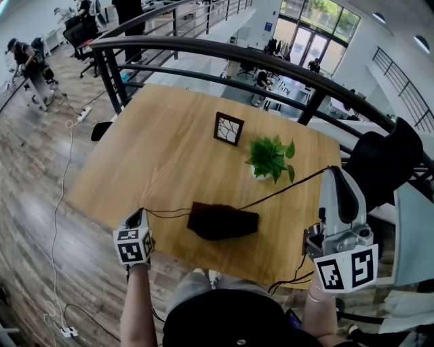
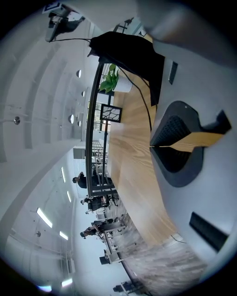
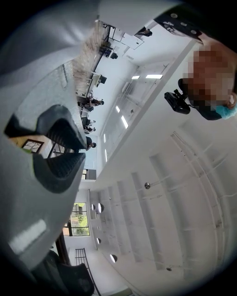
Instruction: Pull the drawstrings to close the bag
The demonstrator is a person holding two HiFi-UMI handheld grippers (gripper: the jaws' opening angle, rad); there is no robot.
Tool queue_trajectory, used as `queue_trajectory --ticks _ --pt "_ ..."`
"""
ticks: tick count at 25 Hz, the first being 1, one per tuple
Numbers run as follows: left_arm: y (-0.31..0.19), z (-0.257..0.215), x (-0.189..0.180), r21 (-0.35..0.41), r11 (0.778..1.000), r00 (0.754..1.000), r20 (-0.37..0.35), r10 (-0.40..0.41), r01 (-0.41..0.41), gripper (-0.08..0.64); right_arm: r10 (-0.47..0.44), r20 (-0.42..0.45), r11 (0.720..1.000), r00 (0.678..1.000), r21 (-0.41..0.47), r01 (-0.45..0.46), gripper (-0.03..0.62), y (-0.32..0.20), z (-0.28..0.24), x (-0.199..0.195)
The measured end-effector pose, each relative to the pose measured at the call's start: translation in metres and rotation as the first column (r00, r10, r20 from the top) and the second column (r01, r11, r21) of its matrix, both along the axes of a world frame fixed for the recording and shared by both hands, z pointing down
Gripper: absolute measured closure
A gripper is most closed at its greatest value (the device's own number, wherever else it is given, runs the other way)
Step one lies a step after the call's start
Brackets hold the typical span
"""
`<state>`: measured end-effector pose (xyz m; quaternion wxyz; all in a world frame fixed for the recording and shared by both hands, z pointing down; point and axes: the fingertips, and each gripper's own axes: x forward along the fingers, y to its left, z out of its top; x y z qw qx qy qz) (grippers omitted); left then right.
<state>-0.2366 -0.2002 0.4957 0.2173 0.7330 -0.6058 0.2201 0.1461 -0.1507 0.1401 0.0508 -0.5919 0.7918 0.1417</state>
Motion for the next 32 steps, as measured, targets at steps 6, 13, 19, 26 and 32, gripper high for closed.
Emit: queue_trajectory --ticks 6,13,19,26,32 --pt "0.002 -0.005 0.019 0.013 0.999 0.998 -0.039 0.046 -0.046 0.540 -0.029 -0.020 0.994 0.999 -0.102 0.026 0.568 -0.013 0.038 -0.012" --pt "0.006 -0.016 0.045 0.023 0.994 0.989 -0.098 0.111 -0.109 0.540 -0.080 -0.023 0.972 0.997 -0.225 0.073 0.568 -0.019 0.080 -0.029" --pt "0.006 -0.026 0.077 0.043 0.982 0.974 -0.123 0.188 -0.184 0.540 -0.078 -0.016 0.945 0.997 -0.320 0.068 0.568 -0.024 0.121 -0.031" --pt "0.005 -0.017 0.107 0.030 0.967 0.957 -0.136 0.255 -0.254 0.540 -0.072 0.031 0.890 0.997 -0.450 0.079 0.568 -0.032 0.185 -0.035" --pt "0.008 -0.012 0.135 0.019 0.947 0.937 -0.145 0.319 -0.320 0.540 -0.057 0.052 0.819 0.997 -0.569 0.076 0.568 -0.036 0.241 -0.039"
